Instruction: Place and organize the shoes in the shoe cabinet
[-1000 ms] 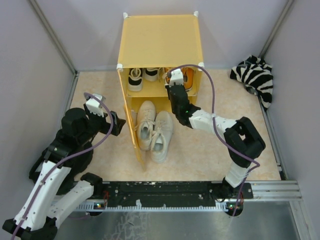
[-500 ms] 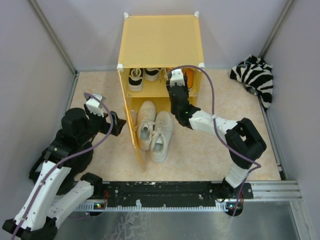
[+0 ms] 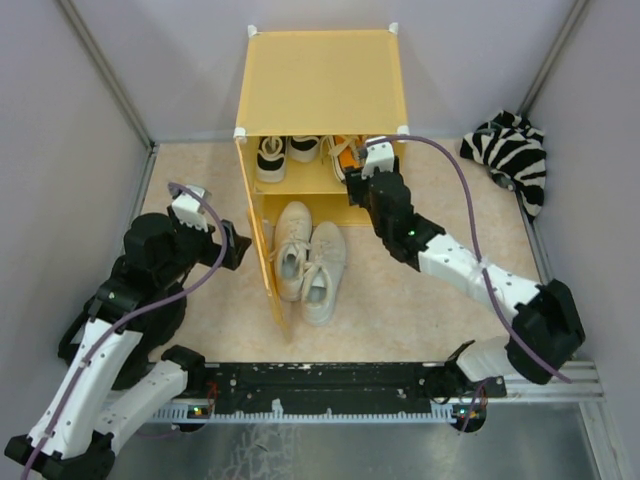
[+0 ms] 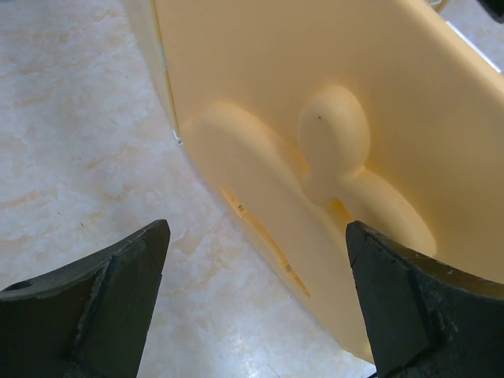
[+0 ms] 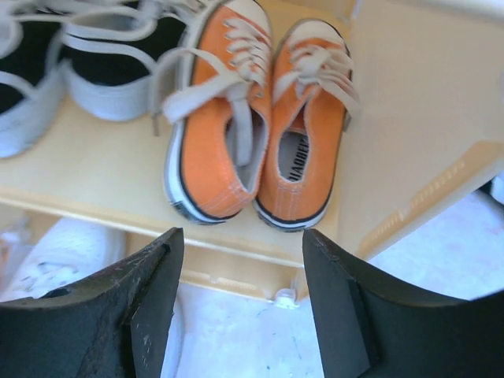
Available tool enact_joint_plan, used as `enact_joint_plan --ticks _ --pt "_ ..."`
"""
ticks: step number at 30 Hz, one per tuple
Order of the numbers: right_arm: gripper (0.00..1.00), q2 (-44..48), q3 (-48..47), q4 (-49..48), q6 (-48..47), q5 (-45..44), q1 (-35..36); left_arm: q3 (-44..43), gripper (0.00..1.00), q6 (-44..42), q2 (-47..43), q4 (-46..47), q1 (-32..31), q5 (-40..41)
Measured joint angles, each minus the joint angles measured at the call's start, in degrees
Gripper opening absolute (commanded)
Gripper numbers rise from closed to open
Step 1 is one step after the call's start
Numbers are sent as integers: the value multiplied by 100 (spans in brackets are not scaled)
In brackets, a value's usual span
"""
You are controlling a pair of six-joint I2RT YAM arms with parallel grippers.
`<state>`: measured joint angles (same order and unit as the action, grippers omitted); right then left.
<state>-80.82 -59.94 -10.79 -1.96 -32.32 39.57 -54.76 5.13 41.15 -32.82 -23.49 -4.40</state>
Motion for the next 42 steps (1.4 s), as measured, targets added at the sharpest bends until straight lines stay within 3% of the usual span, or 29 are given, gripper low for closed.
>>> enact_joint_plan --ticks 7,12,20,25,30,37,42 --pt "62 1211 79 1058 472 859 0 -452 99 -81 39 -243 0 225" --pt "62 1939 846 1661 949 916 0 -946 99 -243 -39 -407 0 629" --pt "61 2041 1860 2159 1661 1217 0 -1939 98 -205 20 79 0 881" --pt "61 2024 2323 2039 1926 1447 0 -2111 97 208 280 1091 0 243" --pt "61 1770 2441 1880 2090 1628 0 -2124 96 743 1082 1858 0 -667" --pt "60 1729 2850 1659 2306 1891 0 -2124 95 1209 2256 2024 0 -1569" --pt "60 1729 2918 1635 2409 2122 2 -2118 95 1298 2365 1961 0 -1814"
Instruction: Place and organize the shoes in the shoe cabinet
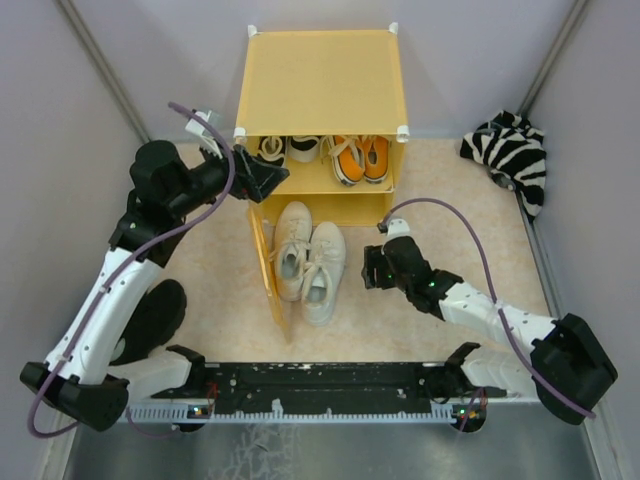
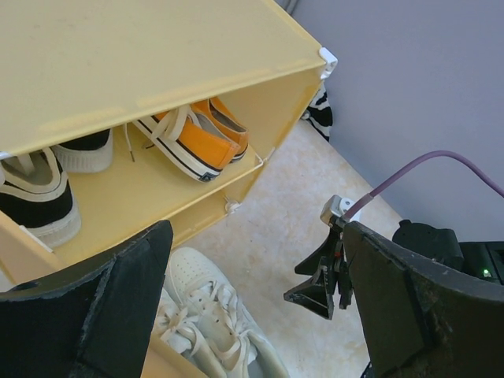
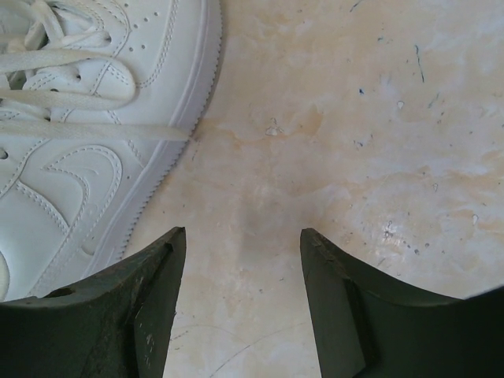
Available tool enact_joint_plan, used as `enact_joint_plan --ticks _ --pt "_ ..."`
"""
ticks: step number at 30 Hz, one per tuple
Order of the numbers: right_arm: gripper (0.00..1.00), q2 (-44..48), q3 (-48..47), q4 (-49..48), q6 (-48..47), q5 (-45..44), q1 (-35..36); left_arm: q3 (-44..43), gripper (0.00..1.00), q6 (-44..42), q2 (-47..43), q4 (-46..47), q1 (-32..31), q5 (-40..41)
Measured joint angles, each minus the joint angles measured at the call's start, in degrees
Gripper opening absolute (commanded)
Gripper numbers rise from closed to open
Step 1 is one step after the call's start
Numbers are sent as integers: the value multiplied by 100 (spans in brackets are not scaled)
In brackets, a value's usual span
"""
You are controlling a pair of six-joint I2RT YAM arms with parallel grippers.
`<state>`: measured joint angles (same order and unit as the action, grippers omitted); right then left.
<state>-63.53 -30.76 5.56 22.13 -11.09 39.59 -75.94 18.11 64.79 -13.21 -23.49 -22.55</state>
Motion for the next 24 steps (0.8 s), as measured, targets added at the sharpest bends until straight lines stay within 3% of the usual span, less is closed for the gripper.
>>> enact_joint_plan --ticks 6,13,24 --pt "62 -151 -118 131 205 57 140 0 95 -144 -118 -321 -2 94" --pt "62 -328 -828 278 455 -70 861 2 96 -553 -402 -791 0 498" --pt "61 -1624 -2124 398 1375 -577 2020 223 97 -1163 -883 -1274 -2 1231"
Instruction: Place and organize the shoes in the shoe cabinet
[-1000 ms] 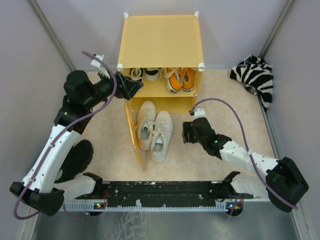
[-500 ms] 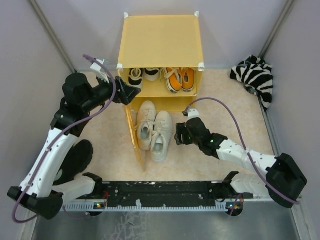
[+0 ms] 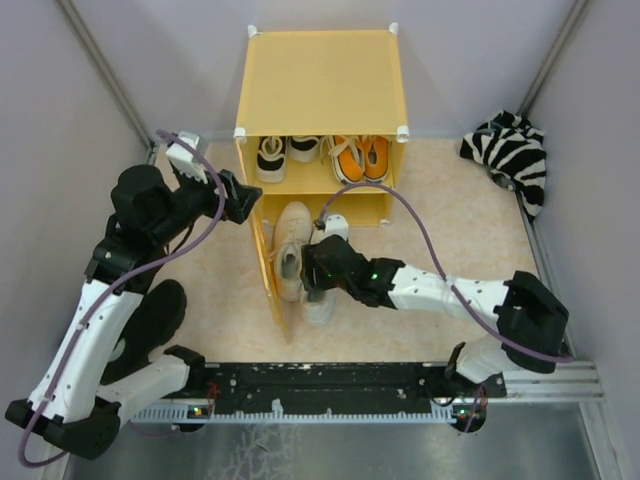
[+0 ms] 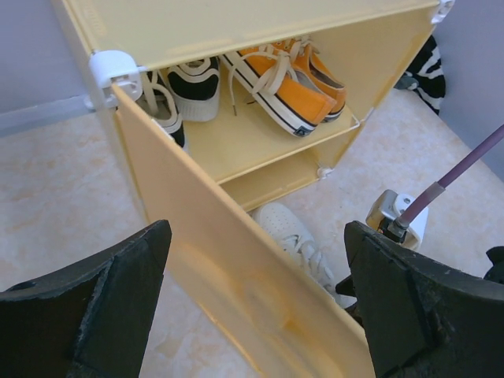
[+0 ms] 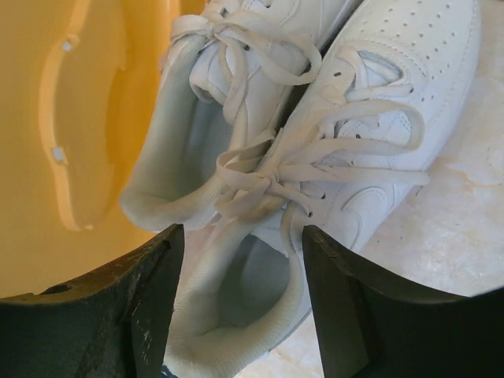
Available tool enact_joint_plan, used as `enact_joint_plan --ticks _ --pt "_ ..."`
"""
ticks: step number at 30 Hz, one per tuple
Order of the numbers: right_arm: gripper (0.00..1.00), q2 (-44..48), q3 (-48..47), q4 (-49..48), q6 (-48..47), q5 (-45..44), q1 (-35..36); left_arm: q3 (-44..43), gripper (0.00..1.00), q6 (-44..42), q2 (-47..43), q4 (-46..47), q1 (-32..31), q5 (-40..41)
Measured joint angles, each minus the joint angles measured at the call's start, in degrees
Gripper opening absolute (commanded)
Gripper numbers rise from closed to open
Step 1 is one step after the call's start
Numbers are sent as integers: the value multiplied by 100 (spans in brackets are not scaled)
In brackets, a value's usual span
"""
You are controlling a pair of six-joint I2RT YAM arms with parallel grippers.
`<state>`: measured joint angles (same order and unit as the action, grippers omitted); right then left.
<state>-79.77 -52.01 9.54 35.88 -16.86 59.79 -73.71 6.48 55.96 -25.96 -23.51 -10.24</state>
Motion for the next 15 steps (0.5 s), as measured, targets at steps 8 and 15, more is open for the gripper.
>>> enact_joint_plan --ticks 8,15 --pt "59 -431 -520 555 649 -647 315 275 97 -166 -522 -151 -2 450" --pt "58 -511 -850 1023 874 -1049 575 448 97 -225 -804 -155 -4 608"
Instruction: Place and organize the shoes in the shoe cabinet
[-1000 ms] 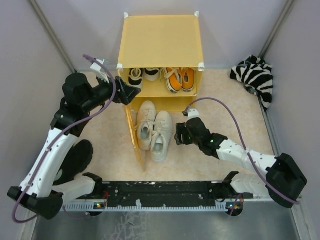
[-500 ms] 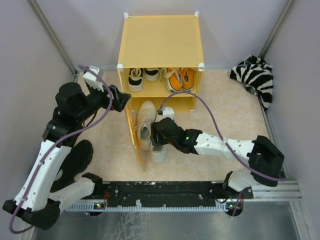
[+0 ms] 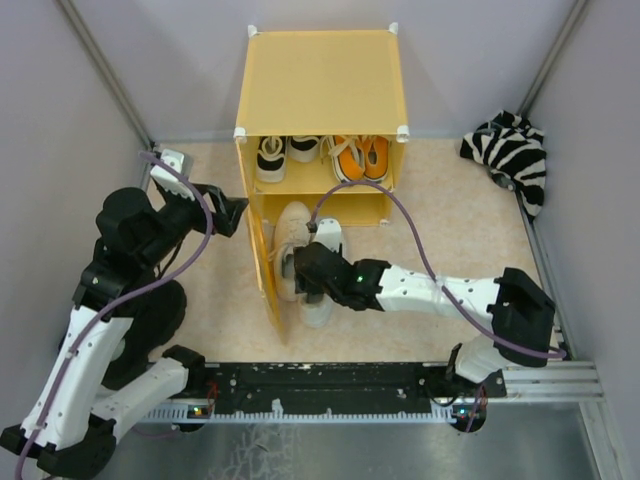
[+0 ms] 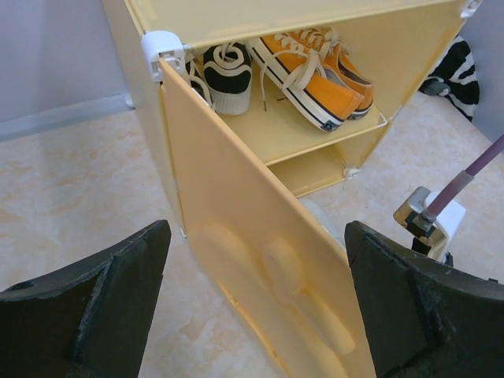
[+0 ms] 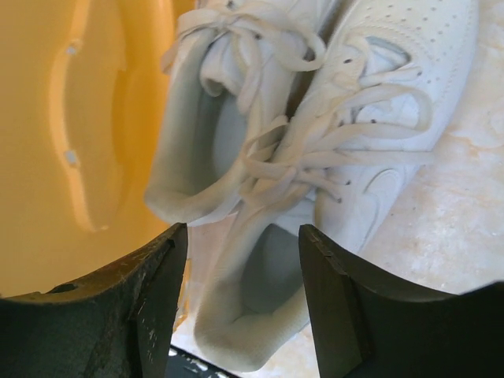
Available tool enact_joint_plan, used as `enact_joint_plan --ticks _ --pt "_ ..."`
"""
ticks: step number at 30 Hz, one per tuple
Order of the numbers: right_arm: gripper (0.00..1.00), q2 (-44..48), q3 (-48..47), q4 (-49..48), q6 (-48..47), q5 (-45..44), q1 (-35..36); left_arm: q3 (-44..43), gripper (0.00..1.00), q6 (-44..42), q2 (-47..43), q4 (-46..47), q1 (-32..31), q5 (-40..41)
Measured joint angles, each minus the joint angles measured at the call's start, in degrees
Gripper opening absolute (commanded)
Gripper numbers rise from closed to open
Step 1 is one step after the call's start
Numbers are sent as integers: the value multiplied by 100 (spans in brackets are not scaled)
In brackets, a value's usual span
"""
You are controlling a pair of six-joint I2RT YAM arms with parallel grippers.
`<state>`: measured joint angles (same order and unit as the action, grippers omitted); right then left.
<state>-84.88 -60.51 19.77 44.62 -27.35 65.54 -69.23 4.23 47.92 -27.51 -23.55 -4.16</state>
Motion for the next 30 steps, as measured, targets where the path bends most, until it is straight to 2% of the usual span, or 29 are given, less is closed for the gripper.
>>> enact_joint_plan --ticks 13,21,28,30 --pt "60 -107 9 79 610 -72 197 188 97 4 -87 -2 -22 24" --pt "62 -531 -4 -332 774 -339 129 188 97 -2 -155 -2 -22 26" --pt "60 -1012 -208 -684 750 -575 94 227 98 -26 -216 -4 -22 42" --pt "55 -1285 -476 -634 750 -603 83 238 98 -35 -225 -7 -22 61"
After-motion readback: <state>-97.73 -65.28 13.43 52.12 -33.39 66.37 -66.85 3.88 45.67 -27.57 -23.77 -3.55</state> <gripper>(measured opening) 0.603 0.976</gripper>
